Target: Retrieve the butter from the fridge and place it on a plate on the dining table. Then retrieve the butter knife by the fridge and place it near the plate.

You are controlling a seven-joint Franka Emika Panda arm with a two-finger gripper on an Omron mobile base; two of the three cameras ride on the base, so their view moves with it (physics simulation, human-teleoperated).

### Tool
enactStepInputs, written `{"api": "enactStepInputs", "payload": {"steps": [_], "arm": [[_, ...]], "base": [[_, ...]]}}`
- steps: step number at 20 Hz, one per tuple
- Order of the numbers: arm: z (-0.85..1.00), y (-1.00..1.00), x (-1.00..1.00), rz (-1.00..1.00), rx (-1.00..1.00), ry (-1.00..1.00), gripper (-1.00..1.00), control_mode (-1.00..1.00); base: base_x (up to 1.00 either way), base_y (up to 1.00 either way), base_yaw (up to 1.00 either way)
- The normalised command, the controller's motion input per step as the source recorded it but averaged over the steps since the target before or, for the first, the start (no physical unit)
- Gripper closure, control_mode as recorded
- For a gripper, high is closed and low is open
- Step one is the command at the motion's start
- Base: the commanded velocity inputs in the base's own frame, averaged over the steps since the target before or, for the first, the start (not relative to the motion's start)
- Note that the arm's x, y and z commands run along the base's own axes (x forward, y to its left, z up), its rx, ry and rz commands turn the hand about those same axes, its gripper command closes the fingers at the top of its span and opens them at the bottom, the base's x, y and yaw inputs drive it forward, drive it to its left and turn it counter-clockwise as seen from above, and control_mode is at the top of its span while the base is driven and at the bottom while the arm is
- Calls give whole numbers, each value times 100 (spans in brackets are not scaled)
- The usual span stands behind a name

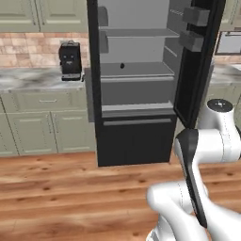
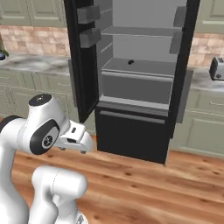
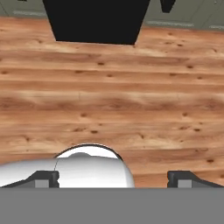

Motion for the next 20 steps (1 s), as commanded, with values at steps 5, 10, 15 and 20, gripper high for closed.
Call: {"api": "enactStepInputs", "payload": {"steps": [5, 10, 15, 20], "arm": [[0, 0, 0, 0, 0, 0, -100, 100], [0, 0, 0, 0, 0, 0, -100, 100], [0, 0, 0, 0, 0, 0, -100, 100], [0, 0, 0, 0, 0, 0, -100, 100]], "base": [[-3, 99, -10], [0, 100, -13], [0, 98, -20], [0, 84, -24]]}}
